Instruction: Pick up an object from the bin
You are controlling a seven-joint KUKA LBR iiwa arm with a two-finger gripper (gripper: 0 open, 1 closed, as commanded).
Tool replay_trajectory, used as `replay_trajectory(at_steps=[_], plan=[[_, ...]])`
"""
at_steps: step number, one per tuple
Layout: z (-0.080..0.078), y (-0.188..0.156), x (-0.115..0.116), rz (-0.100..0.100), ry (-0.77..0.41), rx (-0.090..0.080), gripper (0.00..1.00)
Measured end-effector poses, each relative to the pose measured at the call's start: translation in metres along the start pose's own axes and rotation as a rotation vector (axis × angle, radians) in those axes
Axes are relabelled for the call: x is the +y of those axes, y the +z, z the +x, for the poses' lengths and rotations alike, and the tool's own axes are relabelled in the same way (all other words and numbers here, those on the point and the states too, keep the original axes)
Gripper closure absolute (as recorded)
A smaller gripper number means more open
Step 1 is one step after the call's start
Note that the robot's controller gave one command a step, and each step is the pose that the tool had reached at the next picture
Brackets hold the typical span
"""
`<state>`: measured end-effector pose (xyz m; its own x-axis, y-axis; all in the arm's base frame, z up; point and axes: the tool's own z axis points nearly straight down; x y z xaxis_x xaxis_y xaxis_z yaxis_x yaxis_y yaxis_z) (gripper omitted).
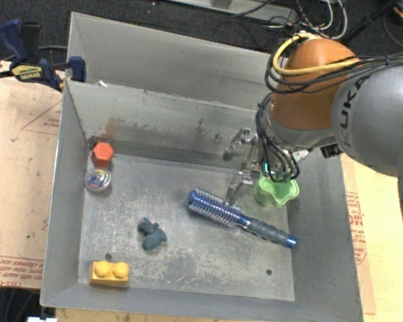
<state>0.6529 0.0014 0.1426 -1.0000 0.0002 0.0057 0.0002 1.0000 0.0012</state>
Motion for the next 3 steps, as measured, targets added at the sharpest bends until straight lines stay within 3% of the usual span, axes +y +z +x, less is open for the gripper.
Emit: replay_trajectory(at_steps=[1, 2, 3], plan=[[0.037, 0.070, -0.013, -0.003, 0.067, -0.015, 0.00], [0.035, 0.066, -0.012, -0.003, 0.065, -0.019, 1.00], [0.033, -0.072, -0.061, 0.001, -0.151, -0.014, 1.00]])
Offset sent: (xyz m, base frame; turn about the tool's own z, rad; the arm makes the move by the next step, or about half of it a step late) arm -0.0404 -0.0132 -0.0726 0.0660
